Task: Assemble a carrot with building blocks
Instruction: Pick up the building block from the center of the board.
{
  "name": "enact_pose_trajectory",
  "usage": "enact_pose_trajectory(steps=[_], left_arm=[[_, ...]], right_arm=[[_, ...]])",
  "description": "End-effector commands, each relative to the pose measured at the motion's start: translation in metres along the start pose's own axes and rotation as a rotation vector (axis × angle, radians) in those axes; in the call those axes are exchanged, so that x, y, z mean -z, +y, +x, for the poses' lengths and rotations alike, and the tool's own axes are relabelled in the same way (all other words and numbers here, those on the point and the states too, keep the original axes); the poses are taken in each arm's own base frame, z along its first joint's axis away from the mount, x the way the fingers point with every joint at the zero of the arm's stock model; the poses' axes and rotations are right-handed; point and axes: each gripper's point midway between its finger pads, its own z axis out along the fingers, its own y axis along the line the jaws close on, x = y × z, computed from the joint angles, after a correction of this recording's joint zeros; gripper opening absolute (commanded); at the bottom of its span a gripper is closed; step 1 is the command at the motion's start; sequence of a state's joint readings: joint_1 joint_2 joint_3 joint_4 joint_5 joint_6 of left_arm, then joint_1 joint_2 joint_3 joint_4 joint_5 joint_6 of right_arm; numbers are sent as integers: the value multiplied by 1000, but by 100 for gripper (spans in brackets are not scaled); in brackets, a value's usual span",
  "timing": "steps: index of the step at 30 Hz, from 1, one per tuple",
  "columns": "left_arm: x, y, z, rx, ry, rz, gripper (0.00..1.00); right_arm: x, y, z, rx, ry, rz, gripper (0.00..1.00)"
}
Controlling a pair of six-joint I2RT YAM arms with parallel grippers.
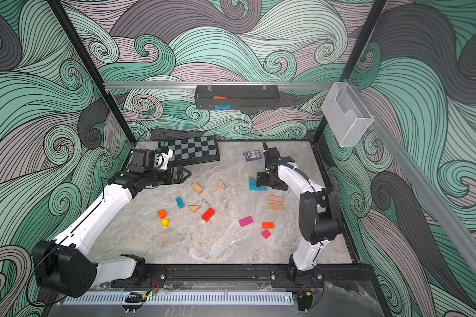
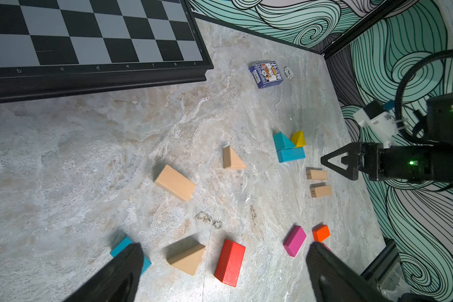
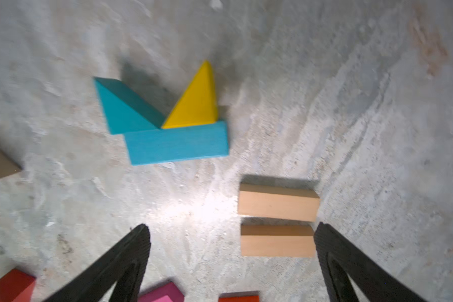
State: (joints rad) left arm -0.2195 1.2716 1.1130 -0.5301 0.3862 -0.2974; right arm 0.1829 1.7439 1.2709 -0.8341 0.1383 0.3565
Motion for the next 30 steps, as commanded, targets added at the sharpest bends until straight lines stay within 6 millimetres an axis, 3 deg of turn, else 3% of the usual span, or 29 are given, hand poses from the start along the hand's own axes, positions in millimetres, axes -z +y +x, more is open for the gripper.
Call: enact_pose_trajectory(steps=[1,10,22,30], left_arm=[[5,-11,-1,-23,-10,36,99],[0,-8,1,-23,-5,33,99],[-7,-7,3,-27,8,31,99],[-10,-6,3,-22,12,26,98]], right_arm=[[-17,-15,26,-24,108,46,99],[-37,-30,30,-55,144,53,99],[-57,-18,32,-79,164,-13,98],[-56,-19,34,-60,150,-8,66]])
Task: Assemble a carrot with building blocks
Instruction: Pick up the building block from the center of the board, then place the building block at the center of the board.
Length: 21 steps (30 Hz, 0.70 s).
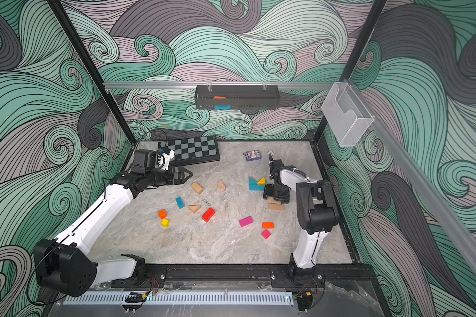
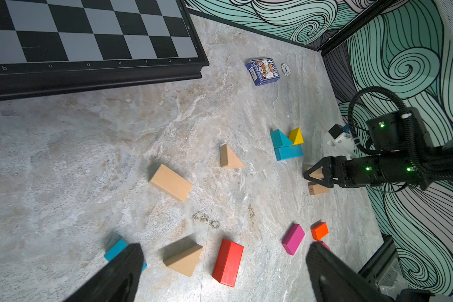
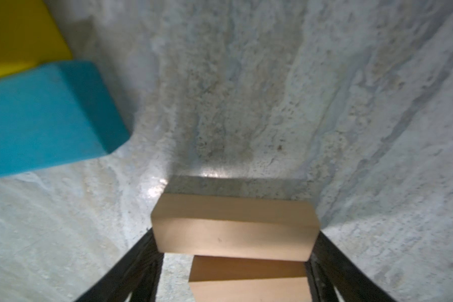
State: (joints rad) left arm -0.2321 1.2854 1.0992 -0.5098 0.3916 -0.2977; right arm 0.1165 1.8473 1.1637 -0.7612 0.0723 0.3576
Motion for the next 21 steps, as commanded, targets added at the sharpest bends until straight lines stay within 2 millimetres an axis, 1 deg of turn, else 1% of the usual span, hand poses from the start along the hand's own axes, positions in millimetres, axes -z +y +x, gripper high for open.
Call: enact_pose_trajectory(steps=[1,3,4,5,8,11,13,16,18,21], left_arm=[[-3,-3,-2,-15,-2,14,99],[-3,-4,-3,-15,-2,15,99],[-3,-4,-3,-16,-3,14,99],[-3,-4,-2,-15,-2,14,99],[-3,-4,-2,-13,1,15,99],[-4,-6,-3,-11,1,21,99],[-4,-5,-2,-9,3,22,99],[-4,-5,-1,-10,7,21,99],[-4,-5,-1,-8,7,21,99],[-4,-6,1,-10,10,22,99]], right_arm=[[1,1,1,6,-9,-4,65],[8,4,-2,25,-33,-1,65],[13,7,-3,36,-48,-1,62],[20,11,-6,50,-66,-2,61],[39,23,-13,92,-123,2,61],[46,40,-12,136,-135,-7,62],[44,52,-5,170,-124,-11,63],[34,63,3,181,-90,-17,63],[28,69,5,184,-75,-24,63],[20,74,2,183,-70,-26,63]])
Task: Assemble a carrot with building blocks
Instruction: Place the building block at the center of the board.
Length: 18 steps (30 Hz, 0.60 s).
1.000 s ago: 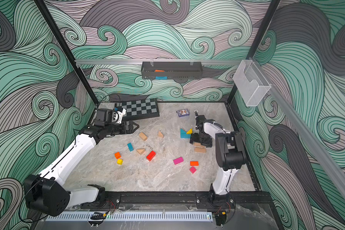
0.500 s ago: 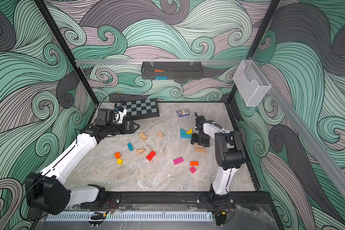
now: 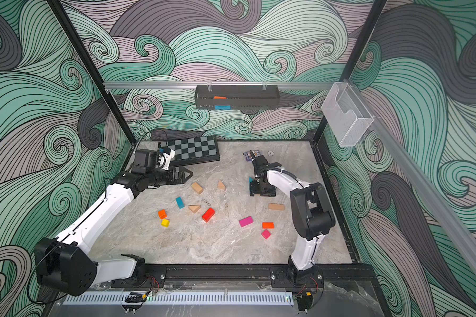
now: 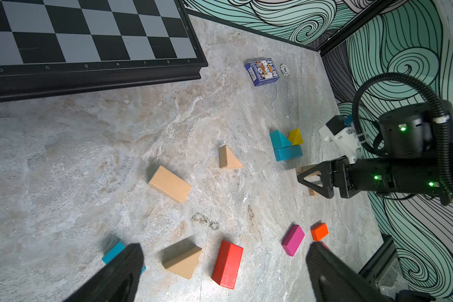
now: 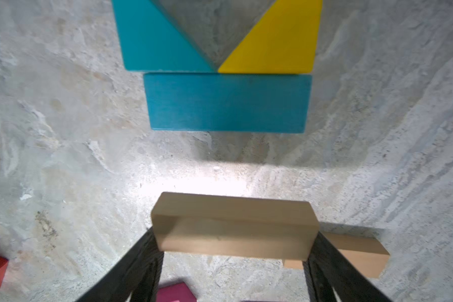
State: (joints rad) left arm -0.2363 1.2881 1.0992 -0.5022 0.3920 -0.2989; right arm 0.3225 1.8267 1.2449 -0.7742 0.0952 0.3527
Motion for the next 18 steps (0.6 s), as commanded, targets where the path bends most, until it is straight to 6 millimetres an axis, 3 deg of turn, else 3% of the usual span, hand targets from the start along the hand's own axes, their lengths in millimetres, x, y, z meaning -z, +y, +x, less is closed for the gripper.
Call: enact_pose_trajectory(steps=[1,18], left_arm=[[-3,-5,2,-6,15,18,99],[-3,-3,3,-8,20,6,99]], right_arm=[[-10,2,-2,-26,21,3,63],[-33,10,-14,-29,36,10,64]])
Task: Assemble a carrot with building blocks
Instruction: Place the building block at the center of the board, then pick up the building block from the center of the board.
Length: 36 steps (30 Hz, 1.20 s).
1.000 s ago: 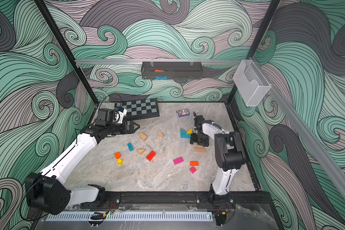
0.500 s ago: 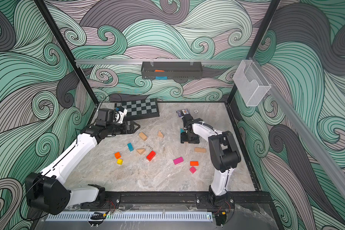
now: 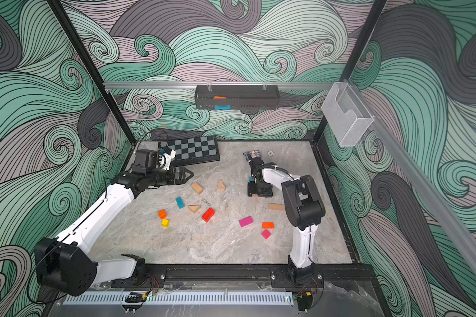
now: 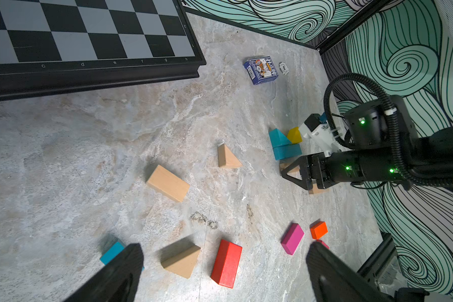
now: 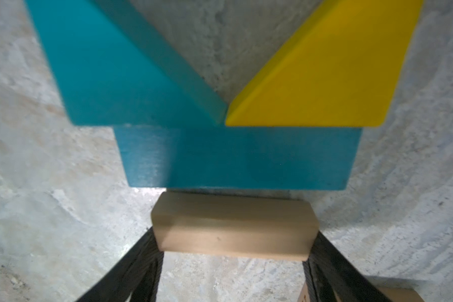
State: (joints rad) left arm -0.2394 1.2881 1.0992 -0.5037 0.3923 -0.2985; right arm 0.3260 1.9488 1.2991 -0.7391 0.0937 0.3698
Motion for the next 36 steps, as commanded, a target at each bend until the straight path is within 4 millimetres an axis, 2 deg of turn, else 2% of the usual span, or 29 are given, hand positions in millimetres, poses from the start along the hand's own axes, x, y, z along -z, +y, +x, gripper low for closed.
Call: enact_pose_trajectory(steps=[1,7,11,14,18,20,24,26,30,33,36], left_arm=[[-3,-2,2,-5,17,4,99],[-4,-2,2,-6,18,5,98],[-4,-1,4,-6,19,4,99],[-4,-1,4,-4,19,4,99],[-3,-2,4,-6,14,7,99],[-2,-2,3,-8,11,6,99],[0,-2,4,-12,10,2,99],[-1,-1,5,-10,13,0,99],[-3,-1,5,-6,13,3,99],[-4,-1,4,-6,12,6,99],[-5,-2,2,-8,10,7,99]], right_arm=[[-5,3,-2,-17,6,2,65],[-10,1,1,-16,16,9,74],[-8,3,2,-8,16,0,99],[0,6,-1,1,-3,-16,99],[26,4,-6,9,-53,-24,99],[43,-1,-3,6,-69,-16,99],[69,-20,16,-32,-84,-21,99],[68,-33,30,-60,-63,-15,99],[53,-60,56,-123,6,9,99],[41,-72,61,-154,24,14,99],[30,-74,62,-184,41,-21,99]])
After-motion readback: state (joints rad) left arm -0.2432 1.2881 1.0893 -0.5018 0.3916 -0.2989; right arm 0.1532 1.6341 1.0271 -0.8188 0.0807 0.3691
